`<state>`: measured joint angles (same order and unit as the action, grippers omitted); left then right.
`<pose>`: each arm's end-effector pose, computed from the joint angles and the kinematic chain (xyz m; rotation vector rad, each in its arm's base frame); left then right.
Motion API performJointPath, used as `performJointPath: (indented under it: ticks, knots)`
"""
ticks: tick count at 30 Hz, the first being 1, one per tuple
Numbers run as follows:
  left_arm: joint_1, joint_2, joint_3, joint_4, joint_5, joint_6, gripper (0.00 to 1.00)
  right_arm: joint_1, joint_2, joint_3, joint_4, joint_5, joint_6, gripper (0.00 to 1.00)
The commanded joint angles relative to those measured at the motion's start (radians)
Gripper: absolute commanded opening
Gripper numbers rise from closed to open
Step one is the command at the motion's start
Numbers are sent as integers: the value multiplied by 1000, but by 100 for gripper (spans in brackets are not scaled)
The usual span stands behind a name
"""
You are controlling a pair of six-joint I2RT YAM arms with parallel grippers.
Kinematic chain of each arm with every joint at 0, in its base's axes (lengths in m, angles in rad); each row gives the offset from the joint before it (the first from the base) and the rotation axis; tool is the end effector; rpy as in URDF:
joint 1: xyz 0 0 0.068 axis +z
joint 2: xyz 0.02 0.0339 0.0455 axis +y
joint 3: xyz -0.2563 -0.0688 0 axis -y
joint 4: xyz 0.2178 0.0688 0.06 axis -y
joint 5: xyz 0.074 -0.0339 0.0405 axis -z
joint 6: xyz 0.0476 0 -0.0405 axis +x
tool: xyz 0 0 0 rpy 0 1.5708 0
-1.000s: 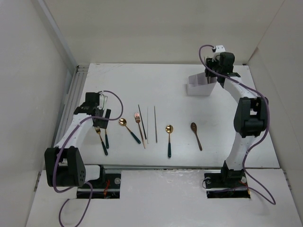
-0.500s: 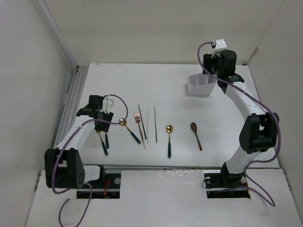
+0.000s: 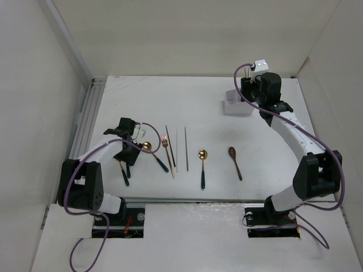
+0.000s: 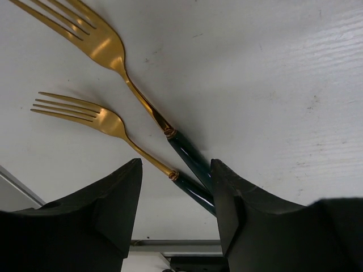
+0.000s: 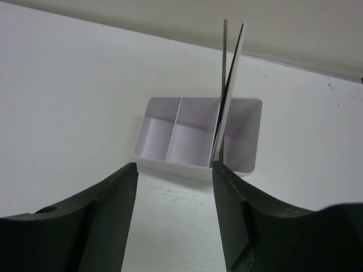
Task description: Sort the eating utensils into containers
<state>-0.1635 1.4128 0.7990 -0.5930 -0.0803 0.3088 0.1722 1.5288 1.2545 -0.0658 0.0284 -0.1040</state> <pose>0.2330 -0.0346 0.1767 0.6306 2.7083 0.1486 0.3448 0.0586 0.3278 -0.2440 1.8952 0.0189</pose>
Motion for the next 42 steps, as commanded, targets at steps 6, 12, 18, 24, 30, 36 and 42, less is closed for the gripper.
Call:
performJointPath:
  ticks: [6,12,18,24,30,36,42]
  knots:
    - [-1,15,-1,-37,-10,-13,39,7,-116,-53,29,50,7,61]
    - [-1,35,8,-67,42,-2,36,7,-148,-53,29,93,-37,62]
    - [-1,72,17,-76,76,19,32,7,-157,-63,29,111,-46,62]
    - [-1,127,31,-76,111,39,21,7,-167,-63,29,120,-65,62]
    - [-1,208,123,-56,122,29,3,7,-185,-53,20,130,-74,63]
    - [8,267,195,-56,140,19,0,7,-216,-53,-2,130,-83,63]
    - [58,229,421,-125,231,-28,0,52,-266,-63,-12,6,-94,63]
